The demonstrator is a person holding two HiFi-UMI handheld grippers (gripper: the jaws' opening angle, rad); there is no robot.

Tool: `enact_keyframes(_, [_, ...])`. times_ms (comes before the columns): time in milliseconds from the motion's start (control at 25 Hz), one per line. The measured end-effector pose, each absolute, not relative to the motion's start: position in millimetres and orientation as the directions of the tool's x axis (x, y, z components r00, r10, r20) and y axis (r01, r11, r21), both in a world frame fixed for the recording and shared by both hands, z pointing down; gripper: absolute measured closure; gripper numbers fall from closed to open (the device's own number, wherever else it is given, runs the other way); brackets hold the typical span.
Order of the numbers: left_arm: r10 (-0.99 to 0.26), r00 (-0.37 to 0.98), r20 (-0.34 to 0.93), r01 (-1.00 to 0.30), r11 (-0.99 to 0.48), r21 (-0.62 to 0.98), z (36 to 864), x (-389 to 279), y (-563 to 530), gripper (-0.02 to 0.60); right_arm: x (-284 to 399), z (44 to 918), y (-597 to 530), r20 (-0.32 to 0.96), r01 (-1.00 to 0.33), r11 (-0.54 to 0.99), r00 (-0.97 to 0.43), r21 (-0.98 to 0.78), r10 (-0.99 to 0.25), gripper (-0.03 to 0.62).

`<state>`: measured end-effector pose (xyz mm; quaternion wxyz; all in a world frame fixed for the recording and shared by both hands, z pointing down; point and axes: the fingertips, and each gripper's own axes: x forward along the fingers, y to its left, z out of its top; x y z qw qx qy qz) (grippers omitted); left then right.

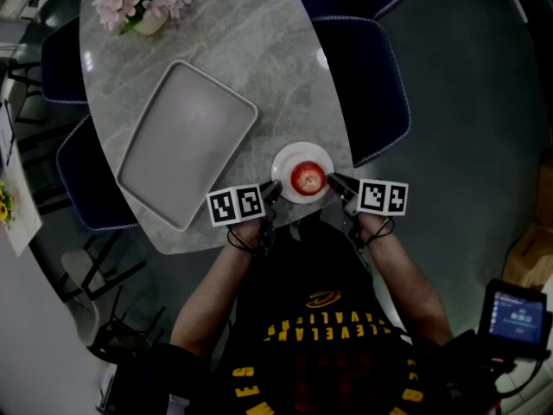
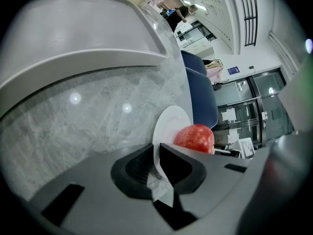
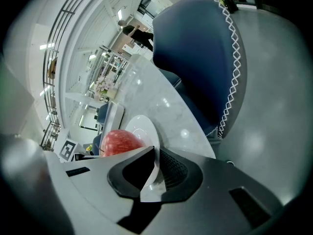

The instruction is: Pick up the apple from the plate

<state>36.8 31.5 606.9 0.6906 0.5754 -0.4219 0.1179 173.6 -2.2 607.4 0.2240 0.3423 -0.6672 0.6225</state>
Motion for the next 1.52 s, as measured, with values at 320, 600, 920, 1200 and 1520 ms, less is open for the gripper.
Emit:
enact_keyframes(320, [-0.319, 0.609, 0.726, -0.656, 0.311, 0.687, 608.7, 36.9, 34.4, 0.541, 173.4, 610.0, 0.6, 0.727, -0.738, -0.002, -0.665, -0.675, -0.173, 0.551])
enact_keyframes(600, [-0.312, 0.602, 0.735, -0.677, 0.288, 0.677, 608.8, 36.6, 34.1, 0.54, 173.0, 611.3, 1.7, 0.722, -0.734, 0.011, -0.67, -0.679, -0.174, 0.551])
enact_keyframes(920, [-0.349, 0.571, 0.743, -0.688, 0.291, 0.665, 609.1, 31.5, 33.4, 0.537, 171.7, 612.9, 1.5, 0.744, -0.761, 0.081, -0.647, -0.644, -0.166, 0.551])
enact_keyframes(1200, [-0.361, 0.567, 0.74, -0.678, 0.305, 0.668, 609.5, 14.8, 34.3, 0.528, 185.0, 614.3, -6.5, 0.779, -0.798, 0.081, -0.601, -0.597, -0.177, 0.549])
enact_keyframes(1520, [-0.539, 0.553, 0.635, -0.634, 0.223, 0.741, 568.1, -4.2, 9.4, 0.529, 195.3, 576.5, -48.9, 0.736, -0.822, 0.176, -0.564, -0.541, -0.375, 0.553])
